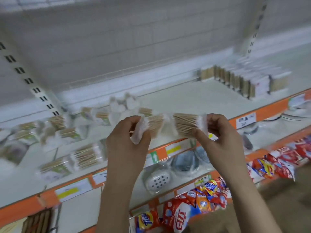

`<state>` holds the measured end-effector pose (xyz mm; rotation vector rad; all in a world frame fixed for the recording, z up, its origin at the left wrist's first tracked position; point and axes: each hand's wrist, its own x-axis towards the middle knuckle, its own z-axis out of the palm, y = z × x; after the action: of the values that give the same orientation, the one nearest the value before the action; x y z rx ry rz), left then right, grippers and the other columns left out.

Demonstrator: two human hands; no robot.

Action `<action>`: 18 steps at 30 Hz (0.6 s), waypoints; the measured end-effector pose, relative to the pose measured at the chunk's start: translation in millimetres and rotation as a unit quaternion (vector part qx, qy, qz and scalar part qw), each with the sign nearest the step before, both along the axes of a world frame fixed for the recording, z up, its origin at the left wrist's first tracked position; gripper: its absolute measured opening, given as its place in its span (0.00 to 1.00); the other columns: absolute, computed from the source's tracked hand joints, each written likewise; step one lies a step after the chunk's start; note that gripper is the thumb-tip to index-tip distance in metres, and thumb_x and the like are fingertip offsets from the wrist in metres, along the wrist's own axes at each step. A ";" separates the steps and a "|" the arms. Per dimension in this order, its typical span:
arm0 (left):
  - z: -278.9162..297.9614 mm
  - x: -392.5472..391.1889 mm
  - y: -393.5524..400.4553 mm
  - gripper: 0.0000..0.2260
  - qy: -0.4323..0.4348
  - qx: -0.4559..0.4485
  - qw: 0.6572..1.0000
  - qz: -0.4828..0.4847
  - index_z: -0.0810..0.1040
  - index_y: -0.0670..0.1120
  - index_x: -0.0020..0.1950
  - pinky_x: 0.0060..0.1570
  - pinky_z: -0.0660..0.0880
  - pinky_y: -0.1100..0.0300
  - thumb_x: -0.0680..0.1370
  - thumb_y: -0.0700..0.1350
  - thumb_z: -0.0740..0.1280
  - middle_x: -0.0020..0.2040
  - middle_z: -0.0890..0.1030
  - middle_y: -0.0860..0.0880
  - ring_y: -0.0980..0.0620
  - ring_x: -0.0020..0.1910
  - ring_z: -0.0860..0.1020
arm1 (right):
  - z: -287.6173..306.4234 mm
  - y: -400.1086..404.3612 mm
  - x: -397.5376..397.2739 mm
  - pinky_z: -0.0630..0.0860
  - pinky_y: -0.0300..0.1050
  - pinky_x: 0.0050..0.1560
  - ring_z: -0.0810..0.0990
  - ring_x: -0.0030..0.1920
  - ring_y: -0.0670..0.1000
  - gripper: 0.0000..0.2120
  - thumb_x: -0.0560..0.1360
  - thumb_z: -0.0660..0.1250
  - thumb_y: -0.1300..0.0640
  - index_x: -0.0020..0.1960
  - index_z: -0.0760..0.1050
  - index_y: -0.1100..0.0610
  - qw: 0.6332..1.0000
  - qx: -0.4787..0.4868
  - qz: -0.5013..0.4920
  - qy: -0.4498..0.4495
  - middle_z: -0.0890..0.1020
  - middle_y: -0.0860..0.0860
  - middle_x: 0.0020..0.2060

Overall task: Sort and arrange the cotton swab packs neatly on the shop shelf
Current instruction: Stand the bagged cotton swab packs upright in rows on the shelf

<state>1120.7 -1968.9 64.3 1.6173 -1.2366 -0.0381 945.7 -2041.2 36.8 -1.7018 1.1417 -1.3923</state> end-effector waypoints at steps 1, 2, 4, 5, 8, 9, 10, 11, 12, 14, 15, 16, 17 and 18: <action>-1.6 -8.5 -6.8 0.14 -0.012 0.002 1.000 -0.006 0.76 0.55 0.49 0.43 0.67 0.78 0.72 0.37 0.69 0.47 0.79 0.59 0.65 0.43 0.75 | -1.8 -5.1 -9.9 0.74 0.37 0.49 0.78 0.47 0.41 0.13 0.69 0.70 0.60 0.45 0.71 0.44 1.000 0.001 -0.004 0.004 0.80 0.42 0.43; -2.8 -15.9 -13.7 0.14 -0.026 0.005 1.000 -0.012 0.78 0.52 0.53 0.46 0.68 0.77 0.72 0.36 0.69 0.49 0.79 0.56 0.65 0.45 0.74 | -3.6 -9.9 -18.9 0.74 0.35 0.49 0.78 0.47 0.41 0.13 0.69 0.70 0.60 0.45 0.71 0.44 1.000 0.003 -0.011 0.007 0.80 0.42 0.43; -3.7 -28.5 -27.2 0.16 -0.058 0.004 0.998 -0.030 0.77 0.47 0.58 0.50 0.65 0.79 0.73 0.34 0.68 0.53 0.77 0.53 0.69 0.49 0.72 | -6.9 -18.9 -32.3 0.71 0.28 0.48 0.78 0.47 0.39 0.14 0.69 0.70 0.61 0.45 0.71 0.43 1.000 0.007 -0.026 0.015 0.80 0.40 0.43; -4.0 -33.0 -33.5 0.16 -0.069 0.003 0.997 -0.039 0.77 0.46 0.60 0.50 0.63 0.80 0.73 0.34 0.68 0.53 0.76 0.53 0.72 0.50 0.71 | -8.3 -23.4 -36.9 0.70 0.25 0.46 0.77 0.47 0.38 0.14 0.70 0.70 0.60 0.46 0.72 0.43 0.999 0.011 -0.033 0.018 0.80 0.41 0.44; -5.4 -39.0 -52.2 0.18 -0.079 0.013 0.995 -0.055 0.75 0.49 0.62 0.48 0.61 0.82 0.75 0.34 0.67 0.52 0.74 0.52 0.75 0.50 0.69 | -11.3 -38.5 -43.9 0.69 0.25 0.44 0.77 0.48 0.40 0.11 0.71 0.70 0.59 0.50 0.74 0.47 0.998 0.015 -0.047 0.034 0.80 0.44 0.46; -5.9 -38.9 -58.6 0.18 -0.080 0.017 0.995 -0.057 0.75 0.49 0.63 0.47 0.62 0.82 0.75 0.35 0.66 0.52 0.74 0.52 0.74 0.49 0.69 | -11.3 -43.7 -44.4 0.69 0.25 0.44 0.77 0.48 0.40 0.10 0.71 0.69 0.59 0.51 0.74 0.48 0.998 0.013 -0.050 0.042 0.80 0.44 0.46; -6.7 -38.1 -65.6 0.18 -0.078 0.020 0.995 -0.058 0.74 0.50 0.63 0.47 0.63 0.81 0.75 0.36 0.67 0.52 0.74 0.52 0.72 0.48 0.70 | -10.9 -48.8 -44.3 0.69 0.26 0.45 0.77 0.48 0.40 0.10 0.72 0.69 0.58 0.51 0.75 0.49 0.997 0.010 -0.053 0.050 0.80 0.44 0.47; -7.7 -36.9 -73.2 0.19 -0.075 0.021 0.995 -0.059 0.74 0.49 0.64 0.47 0.64 0.80 0.75 0.36 0.67 0.51 0.75 0.51 0.68 0.47 0.71 | -10.1 -54.0 -44.1 0.70 0.28 0.47 0.76 0.49 0.40 0.09 0.73 0.69 0.58 0.52 0.75 0.50 0.997 0.006 -0.056 0.061 0.80 0.44 0.47; -8.6 -35.6 -81.4 0.19 -0.069 0.023 0.995 -0.061 0.73 0.48 0.64 0.47 0.65 0.78 0.74 0.37 0.68 0.51 0.76 0.51 0.65 0.46 0.72 | -9.0 -59.1 -43.7 0.71 0.31 0.49 0.76 0.49 0.41 0.09 0.73 0.69 0.58 0.53 0.76 0.52 0.995 0.001 -0.062 0.076 0.79 0.45 0.48; -10.0 -33.8 -97.9 0.19 -0.051 0.029 0.996 -0.064 0.73 0.46 0.64 0.49 0.67 0.74 0.74 0.38 0.69 0.51 0.78 0.51 0.61 0.48 0.73 | -5.2 -68.7 -43.1 0.71 0.36 0.51 0.76 0.51 0.45 0.10 0.74 0.68 0.59 0.55 0.76 0.55 0.991 -0.011 -0.074 0.110 0.79 0.47 0.49; -10.8 -33.2 -105.5 0.18 -0.042 0.027 0.997 -0.065 0.74 0.46 0.62 0.51 0.68 0.71 0.73 0.39 0.70 0.51 0.78 0.52 0.61 0.49 0.73 | -2.6 -73.5 -42.8 0.71 0.37 0.51 0.76 0.51 0.46 0.10 0.74 0.68 0.60 0.55 0.76 0.56 0.989 -0.019 -0.077 0.124 0.79 0.48 0.49; -11.7 -32.8 -112.2 0.16 -0.036 0.021 0.997 -0.068 0.76 0.46 0.60 0.52 0.69 0.68 0.73 0.39 0.70 0.51 0.78 0.53 0.61 0.49 0.73 | 0.3 -78.1 -42.3 0.70 0.37 0.51 0.76 0.50 0.47 0.09 0.74 0.68 0.60 0.55 0.76 0.57 0.987 -0.027 -0.079 0.138 0.79 0.49 0.49; -12.5 -32.5 -118.4 0.15 -0.034 0.014 0.997 -0.074 0.77 0.47 0.59 0.53 0.70 0.66 0.73 0.39 0.70 0.51 0.78 0.54 0.62 0.50 0.73 | 3.1 -82.6 -41.9 0.70 0.38 0.50 0.76 0.50 0.48 0.09 0.74 0.67 0.61 0.55 0.76 0.58 0.984 -0.035 -0.081 0.155 0.79 0.50 0.48; -13.3 -31.8 -124.5 0.14 -0.033 0.008 0.996 -0.079 0.78 0.47 0.58 0.52 0.70 0.66 0.73 0.39 0.70 0.51 0.77 0.55 0.63 0.49 0.73 | 5.5 -87.1 -41.4 0.70 0.40 0.50 0.76 0.50 0.49 0.10 0.74 0.67 0.62 0.55 0.76 0.58 0.981 -0.042 -0.083 0.170 0.79 0.50 0.48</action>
<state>1088.9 -2093.4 51.0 1.5425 -1.4173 -0.0942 904.3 -2128.3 42.3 -1.9989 1.4573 -1.2921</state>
